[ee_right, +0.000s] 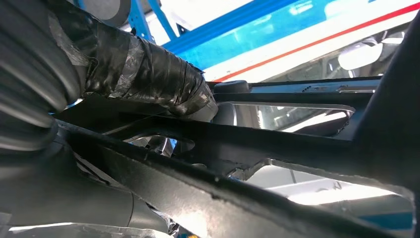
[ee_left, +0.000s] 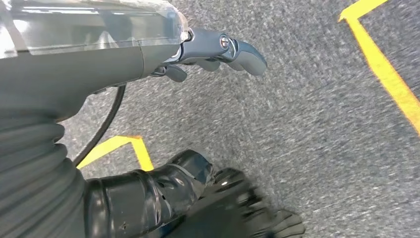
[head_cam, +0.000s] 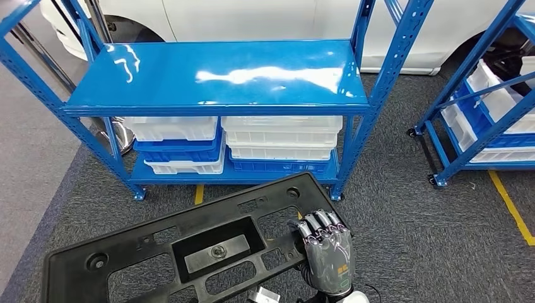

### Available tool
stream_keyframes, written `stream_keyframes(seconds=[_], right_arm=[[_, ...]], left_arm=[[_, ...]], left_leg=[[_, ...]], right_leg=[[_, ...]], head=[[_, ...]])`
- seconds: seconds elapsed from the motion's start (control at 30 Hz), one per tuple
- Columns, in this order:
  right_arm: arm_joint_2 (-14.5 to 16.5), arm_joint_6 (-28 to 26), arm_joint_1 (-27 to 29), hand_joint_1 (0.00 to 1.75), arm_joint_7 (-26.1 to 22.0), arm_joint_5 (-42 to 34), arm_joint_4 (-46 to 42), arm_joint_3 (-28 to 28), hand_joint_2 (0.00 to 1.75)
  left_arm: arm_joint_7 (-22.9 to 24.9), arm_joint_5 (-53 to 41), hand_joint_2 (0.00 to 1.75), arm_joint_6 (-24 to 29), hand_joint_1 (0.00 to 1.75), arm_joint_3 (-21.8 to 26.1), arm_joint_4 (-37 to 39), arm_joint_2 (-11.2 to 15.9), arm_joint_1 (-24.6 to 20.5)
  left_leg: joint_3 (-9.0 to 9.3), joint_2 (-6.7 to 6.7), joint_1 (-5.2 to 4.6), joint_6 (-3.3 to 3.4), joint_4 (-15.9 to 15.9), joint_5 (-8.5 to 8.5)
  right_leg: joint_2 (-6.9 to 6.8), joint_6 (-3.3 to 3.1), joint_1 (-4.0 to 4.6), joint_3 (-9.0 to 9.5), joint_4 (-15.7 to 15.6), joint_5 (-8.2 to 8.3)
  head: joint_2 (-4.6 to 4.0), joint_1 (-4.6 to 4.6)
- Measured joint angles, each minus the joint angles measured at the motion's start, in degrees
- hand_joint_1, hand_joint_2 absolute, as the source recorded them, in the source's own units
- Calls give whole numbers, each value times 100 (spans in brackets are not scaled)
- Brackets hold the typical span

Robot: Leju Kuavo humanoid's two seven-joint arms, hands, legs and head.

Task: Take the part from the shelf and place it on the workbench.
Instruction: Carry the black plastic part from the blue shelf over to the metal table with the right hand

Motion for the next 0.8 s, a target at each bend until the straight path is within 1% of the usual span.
stream_keyframes(seconds=[0.03, 0.07, 0.1, 0.13, 0.17, 0.2, 0.23, 0.27, 0.3, 0.33, 0.37, 0.4, 0.43, 0.47, 0.5, 0.53, 0.57, 0.63, 0.67, 0.7, 0.73, 0.77, 0.8], right_arm=[[1, 0, -2, 175, -3, 13, -1, -3, 175], [2, 0, 0, 175, -5, 28, -1, -9, 175], [2, 0, 2, 175, -5, 40, -1, -18, 175], [3, 0, 6, 175, -4, 42, -1, -28, 175], [3, 0, 12, 175, -1, 33, 0, -37, 175], [3, 0, 18, 175, 5, 12, 1, -44, 175], [3, 0, 24, 175, 12, -20, 1, -50, 175], [3, 0, 32, 175, 18, -68, 2, -56, 175], [3, 0, 42, 175, 22, -124, 4, -63, 175], [3, 0, 52, 175, 15, -189, 6, -70, 175], [3, 0, 63, 175, -1, -261, 8, -77, 175], [3, 0, 73, 175, -25, -325, 8, -83, 175], [3, 0, 80, 175, -57, -391, 7, -88, 175], [3, 0, 87, 175, -93, -461, 3, -93, 175], [3, 0, 95, 175, -131, -524, 0, -96, 175], [3, 0, 101, 175, -166, -581, -3, -98, 175], [3, 0, 113, 175, -200, -645, -9, -99, 175], [3, 0, 153, 175, -248, -760, -25, -108, 175], [3, 0, 177, 175, -267, -820, -35, -115, 175], [5, 0, 200, 175, -280, -861, -43, -126, 175], [7, 0, 220, 175, -290, -894, -48, -138, 175], [9, 0, 239, 175, -297, -917, -52, -152, 175], [11, 0, 259, 175, -301, -932, -55, -167, 175]], left_arm=[[-2, -1, 175, 1, 0, 0, 0, 0, -5], [-3, -1, 175, 1, 0, 0, 0, 0, -4], [-3, 1, 175, 1, 0, 0, 0, -1, -4], [-3, 2, 175, 1, 0, 0, 0, -1, -3], [-4, 3, 175, 1, 0, 1, 0, -1, -2], [-4, 4, 175, 1, 0, 1, 0, -2, -3], [-5, 4, 175, 1, 0, 2, 0, -2, -3], [-8, 6, 175, 1, 0, 2, 0, -2, -2], [-11, 7, 175, 1, 0, 2, 0, -2, -1], [-17, 9, 175, 2, 0, 2, 0, -2, 0], [-26, 10, 175, 2, 0, 2, 0, -2, 1], [-33, 11, 175, 3, 0, 2, 0, -2, 2], [-40, 13, 175, 3, 0, 2, 0, -3, 3], [-48, 15, 175, 3, 0, 3, 0, -5, 4], [-54, 17, 175, 4, 0, 4, 0, -8, 4], [-61, 20, 175, 4, 0, 5, 0, -10, 5], [-67, 25, 175, 5, 0, 8, 0, -11, 3], [-74, 35, 175, 5, 0, 15, 0, -11, 2], [-78, 40, 175, 5, 0, 21, 0, -10, 5], [-81, 43, 175, 5, 0, 25, 0, -10, 11], [-85, 45, 175, 5, 0, 28, 0, -9, 18], [-88, 47, 175, 5, 0, 30, 0, -10, 23], [-90, 48, 175, 5, 0, 31, 0, -10, 26]], left_leg=[[49, -7, -18, 34, -124, -27], [19, -7, -22, 72, -141, 15], [-15, 9, -16, 116, -169, 75], [-61, 25, -10, 167, -187, 142], [-120, 43, -4, 218, -207, 215], [-192, 59, -4, 257, -209, 280], [-275, 62, -19, 286, -199, 338], [-358, 66, -33, 298, -184, 392], [-447, 70, -46, 299, -165, 442], [-540, 72, -56, 295, -140, 486], [-632, 73, -61, 285, -107, 522], [-714, 73, -63, 271, -65, 553], [-787, 72, -70, 254, -19, 574], [-840, 71, -76, 232, 26, 594], [-875, 72, -81, 206, 62, 613], [-899, 73, -86, 183, 85, 629], [-914, 75, -82, 159, 92, 654], [-947, 73, -75, 112, 105, 679], [-980, 63, -69, 78, 162, 626], [-1040, 53, -59, 42, 310, 499], [-1140, 41, -41, 6, 570, 306], [-1270, 36, -23, -30, 928, 82], [-1402, 36, -1, -58, 1304, -101]], right_leg=[[-2, 36, -1, 2, -26, 56], [-3, 75, -4, 6, -58, 113], [2, 105, -8, -4, -58, 114], [7, 127, -7, -39, 9, 7], [12, 141, -7, -99, 176, -206], [16, 144, -10, -183, 460, -508], [15, 148, -9, -275, 814, -802], [15, 154, -11, -343, 1164, -988], [15, 158, -8, -361, 1420, -1029], [15, 157, -6, -308, 1520, -929], [15, 147, -4, -166, 1441, -751], [14, 130, 0, 63, 1188, -586], [13, 108, 14, 331, 834, -531], [11, 85, 28, 582, 469, -570], [10, 66, 42, 760, 181, -660], [9, 53, 56, 852, 3, -752], [10, 41, 61, 873, -73, -792], [15, 0, 40, 860, -133, -772], [19, -28, 25, 850, -157, -743], [21, -60, 7, 839, -178, -707], [20, -82, 0, 824, -187, -677], [24, -96, 0, 797, -183, -655], [25, -101, 1, 768, -174, -638]], head=[[0, -2], [0, -1], [0, -3], [0, 0], [0, 5], [0, 8], [0, 10], [0, 12], [0, 11], [0, 10], [0, 10], [0, 10], [0, 11], [0, 9], [0, 9], [0, 10], [0, 7], [0, 8], [0, 5], [0, 4], [0, 2], [0, 0], [0, -1]])
